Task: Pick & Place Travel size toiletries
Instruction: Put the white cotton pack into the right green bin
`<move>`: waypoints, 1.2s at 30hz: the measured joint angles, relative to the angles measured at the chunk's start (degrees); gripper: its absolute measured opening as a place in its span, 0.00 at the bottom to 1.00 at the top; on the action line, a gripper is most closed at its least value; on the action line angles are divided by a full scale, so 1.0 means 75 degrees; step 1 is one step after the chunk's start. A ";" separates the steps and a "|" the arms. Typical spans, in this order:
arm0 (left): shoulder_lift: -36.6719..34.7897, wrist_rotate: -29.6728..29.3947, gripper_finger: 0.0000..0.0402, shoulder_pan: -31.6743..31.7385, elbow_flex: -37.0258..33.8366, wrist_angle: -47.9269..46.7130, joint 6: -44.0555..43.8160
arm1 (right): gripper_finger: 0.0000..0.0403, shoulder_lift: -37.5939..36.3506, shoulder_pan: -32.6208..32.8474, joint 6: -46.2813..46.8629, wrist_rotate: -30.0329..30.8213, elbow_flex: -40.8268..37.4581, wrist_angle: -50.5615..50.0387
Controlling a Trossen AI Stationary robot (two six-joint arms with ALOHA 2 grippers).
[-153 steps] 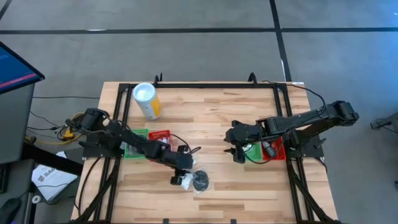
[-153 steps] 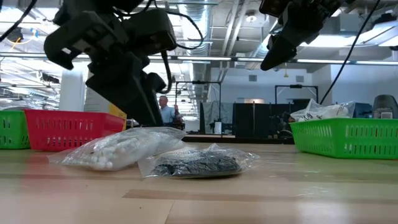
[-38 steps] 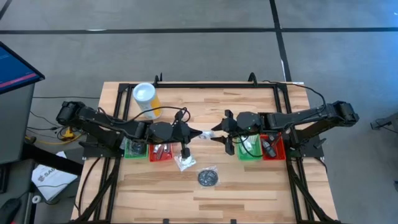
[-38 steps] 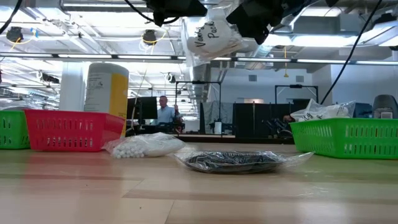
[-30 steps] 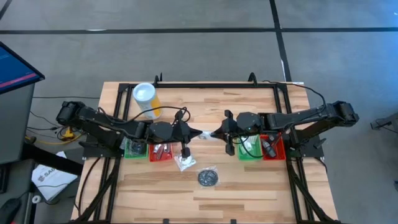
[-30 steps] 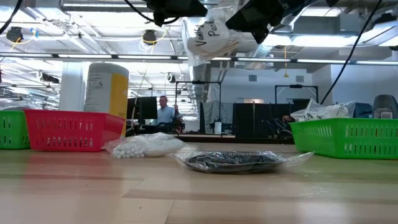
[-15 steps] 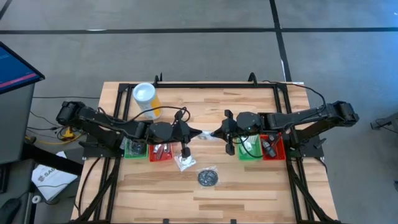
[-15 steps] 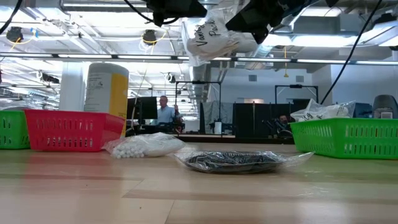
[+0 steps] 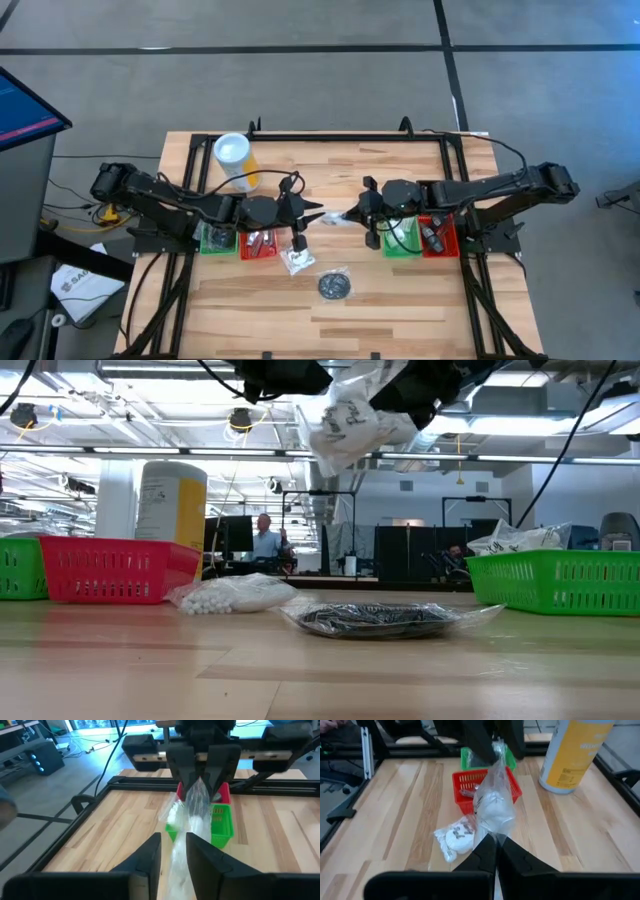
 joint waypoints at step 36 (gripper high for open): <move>-0.0040 0.0020 0.20 -0.0003 -0.0009 -0.0167 -0.0028 | 0.00 -0.1814 0.2221 0.3914 0.2524 -0.0001 -0.5896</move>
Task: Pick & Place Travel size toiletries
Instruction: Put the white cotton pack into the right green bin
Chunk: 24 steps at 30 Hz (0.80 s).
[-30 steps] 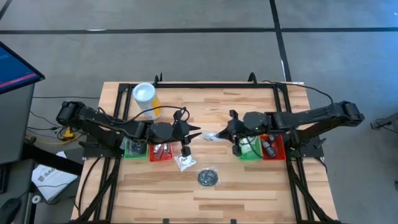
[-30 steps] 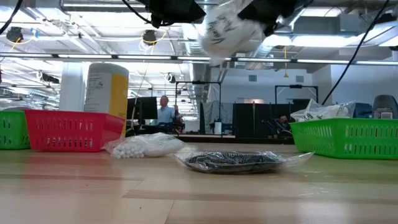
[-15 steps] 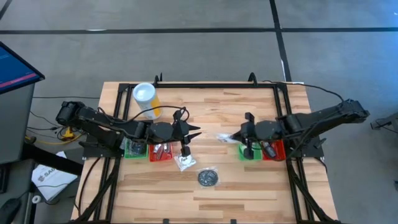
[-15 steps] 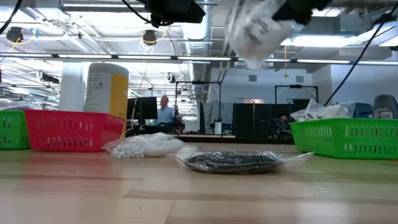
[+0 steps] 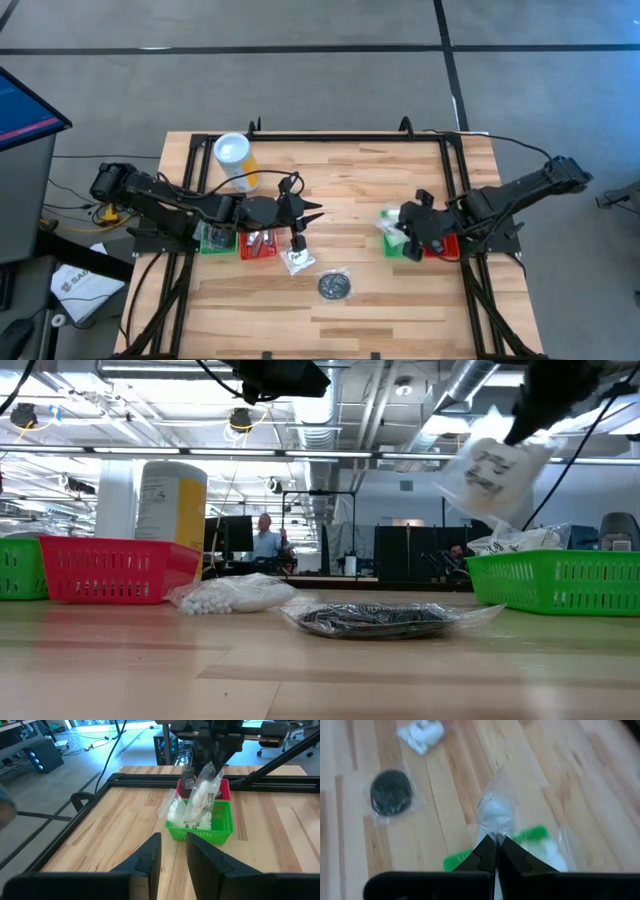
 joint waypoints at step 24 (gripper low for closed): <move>-0.0001 0.0003 0.20 0.0000 0.0003 -0.0003 0.0001 | 0.00 -0.0109 0.1180 0.3234 -0.0009 -0.0045 -0.1498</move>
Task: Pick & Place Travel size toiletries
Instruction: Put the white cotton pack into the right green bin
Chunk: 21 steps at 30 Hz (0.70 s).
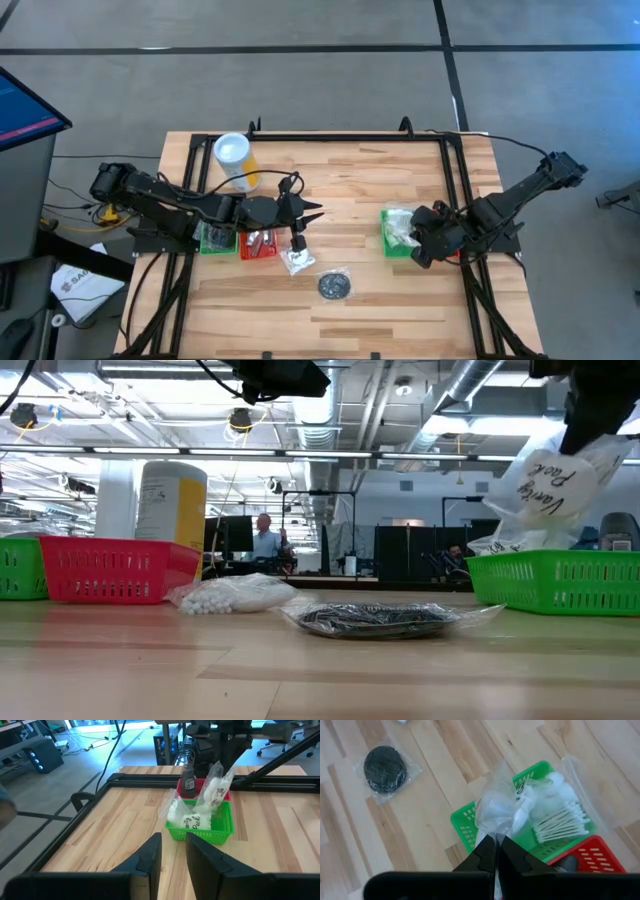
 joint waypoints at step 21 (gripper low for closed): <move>-0.0002 0.0000 0.20 0.0000 0.0000 -0.0009 0.0001 | 0.00 -0.0170 -0.0052 0.0944 -0.0146 -0.1475 0.0413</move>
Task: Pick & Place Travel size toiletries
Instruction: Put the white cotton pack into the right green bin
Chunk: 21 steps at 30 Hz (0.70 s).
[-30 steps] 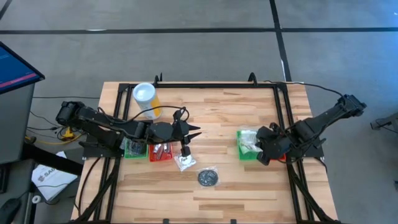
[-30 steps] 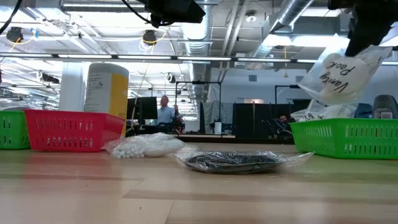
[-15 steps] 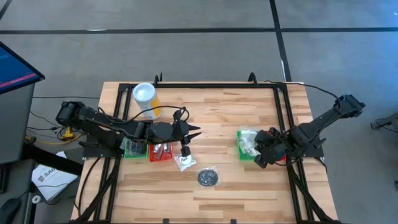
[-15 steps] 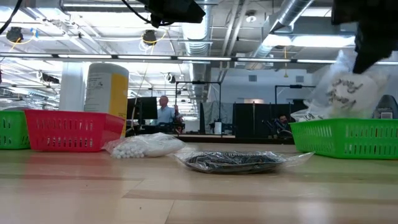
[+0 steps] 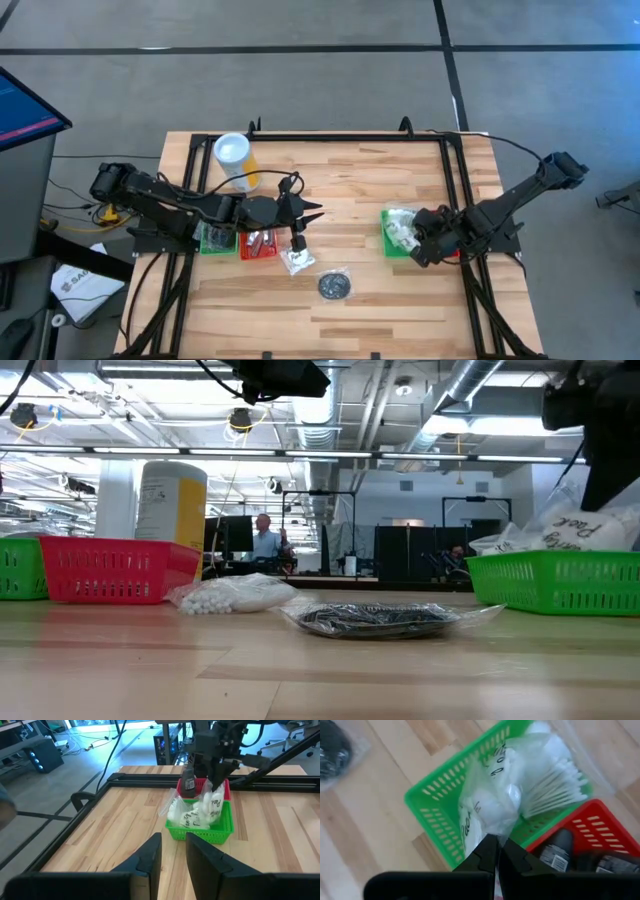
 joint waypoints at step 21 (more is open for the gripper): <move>0.0000 0.0000 0.20 0.0000 0.0000 -0.0063 -0.0001 | 0.26 -0.0041 -0.0434 -0.0606 0.0460 -0.0114 -0.0221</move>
